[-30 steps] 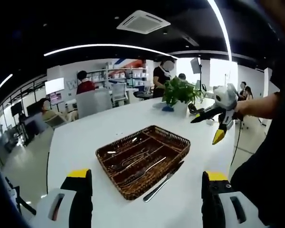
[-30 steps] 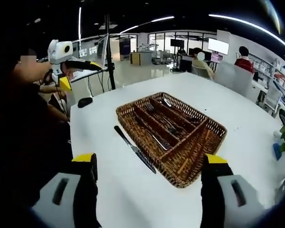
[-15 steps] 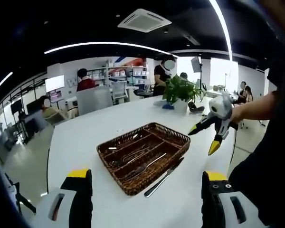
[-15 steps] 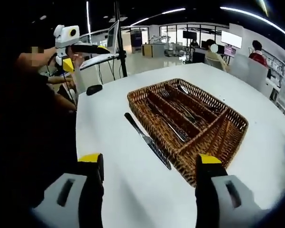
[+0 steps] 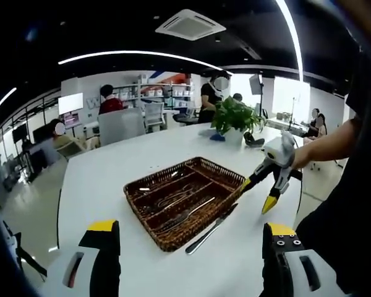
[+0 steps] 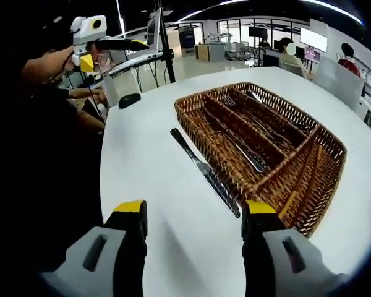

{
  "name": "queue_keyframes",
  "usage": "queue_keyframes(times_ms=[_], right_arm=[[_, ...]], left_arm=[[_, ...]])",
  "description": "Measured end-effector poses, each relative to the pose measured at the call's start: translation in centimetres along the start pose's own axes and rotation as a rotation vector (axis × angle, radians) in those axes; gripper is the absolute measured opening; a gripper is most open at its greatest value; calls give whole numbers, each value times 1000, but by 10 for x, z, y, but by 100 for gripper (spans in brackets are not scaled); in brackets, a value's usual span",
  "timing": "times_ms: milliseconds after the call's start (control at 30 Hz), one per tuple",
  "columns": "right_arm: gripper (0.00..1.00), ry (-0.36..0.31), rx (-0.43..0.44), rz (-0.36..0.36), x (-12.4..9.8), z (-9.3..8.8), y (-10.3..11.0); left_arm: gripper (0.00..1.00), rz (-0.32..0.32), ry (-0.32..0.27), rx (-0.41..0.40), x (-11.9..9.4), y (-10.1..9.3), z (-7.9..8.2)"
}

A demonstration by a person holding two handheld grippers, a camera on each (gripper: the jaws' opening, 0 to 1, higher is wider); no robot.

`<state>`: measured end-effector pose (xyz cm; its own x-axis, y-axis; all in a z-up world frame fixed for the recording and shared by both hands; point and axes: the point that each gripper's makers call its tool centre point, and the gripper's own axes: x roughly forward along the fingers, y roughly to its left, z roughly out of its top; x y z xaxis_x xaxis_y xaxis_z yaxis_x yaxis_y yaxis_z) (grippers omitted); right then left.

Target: Arrange the knives, forks, and spoons in their matching storage slots by inserting each utensil handle-first until every utensil is classified and aligned in the correct compartment

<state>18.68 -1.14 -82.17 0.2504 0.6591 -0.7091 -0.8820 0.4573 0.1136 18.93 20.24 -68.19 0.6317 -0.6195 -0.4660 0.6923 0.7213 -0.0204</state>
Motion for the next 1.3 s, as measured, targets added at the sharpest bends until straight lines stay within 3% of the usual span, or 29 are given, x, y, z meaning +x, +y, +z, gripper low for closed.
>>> queue_keyframes(times_ms=[167,367,767,967,1133,1300], right_arm=[[60,38,47,5,16,-13,-3],[59,34,93,-6,25,-12,-10],[53,60,76,-47,37,-20,-13],[32,100,82,-17,33,-24,-8],[41,93,50,-31,37,-16,-11],[38,100,2,-17,45,-8,-11]], left_arm=[[100,-2,0,2,-5,4,1],[100,17,1,-4,-14,14,-4],[100,33,2,-12,-25,28,-8],[100,38,-3,-20,-27,33,-8],[100,37,-5,-22,-28,31,-8],[100,44,-3,-25,-32,31,-10]])
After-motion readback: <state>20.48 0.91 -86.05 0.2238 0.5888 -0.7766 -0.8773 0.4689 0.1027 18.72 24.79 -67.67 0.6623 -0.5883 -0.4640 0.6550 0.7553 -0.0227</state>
